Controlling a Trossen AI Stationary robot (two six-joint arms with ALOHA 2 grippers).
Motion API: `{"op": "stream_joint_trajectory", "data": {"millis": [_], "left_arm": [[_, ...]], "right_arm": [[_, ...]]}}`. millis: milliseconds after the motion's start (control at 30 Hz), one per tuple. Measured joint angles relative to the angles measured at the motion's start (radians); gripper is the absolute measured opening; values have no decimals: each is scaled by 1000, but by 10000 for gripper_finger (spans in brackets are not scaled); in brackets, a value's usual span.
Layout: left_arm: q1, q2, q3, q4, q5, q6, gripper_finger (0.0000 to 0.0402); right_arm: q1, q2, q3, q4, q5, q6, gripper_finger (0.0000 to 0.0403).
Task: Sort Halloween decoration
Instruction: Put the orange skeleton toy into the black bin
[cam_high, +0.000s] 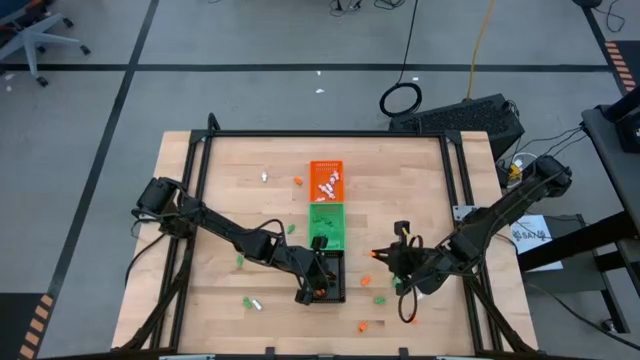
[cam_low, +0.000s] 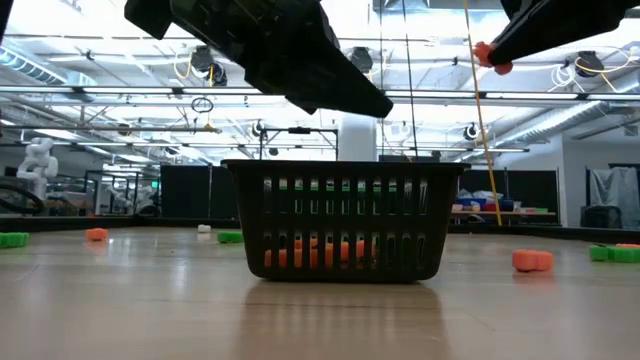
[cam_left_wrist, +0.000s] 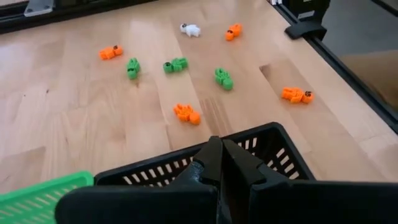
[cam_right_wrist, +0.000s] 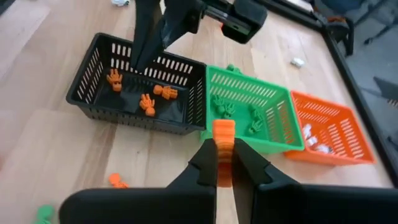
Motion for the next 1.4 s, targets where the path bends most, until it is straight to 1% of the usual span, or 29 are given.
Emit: {"op": "stream_joint_trajectory", "data": {"millis": [233,400,600,733,867,1000,1100,1167,1267,1333,1400], "left_arm": [[1,0,0,-3,0,0,11],[1,-1,0,-25,0,1,11],[-10,-75,-1,-134,-7,-1,11],[-24,-122,-2,-170,-36,-1,11],[-40,-160,-2,-253,-103,-2,11],[-53,-187,-2,-330,-162,-25,11],[-62,-191,-2,-363,-165,-27,11],[-68,-196,-2,-392,-165,-28,11],[-76,-198,-9,-396,-165,-46,11],[-85,-209,-17,-418,-178,-57,11],[-92,-216,-21,-404,-199,-63,11]], "right_arm": [[0,-2,0,0,0,-130,1],[0,-2,0,0,0,-155,1],[0,-2,0,17,-3,-155,1],[0,-2,0,69,-5,-165,1],[0,-2,0,146,-9,-176,1],[-1,9,1,206,-15,-145,2],[-6,28,1,246,-62,-129,2],[-11,50,1,285,-75,-122,2],[-25,90,1,348,-111,-107,2],[-34,122,1,397,-125,-103,2],[-42,159,1,434,-145,-103,2]]}}
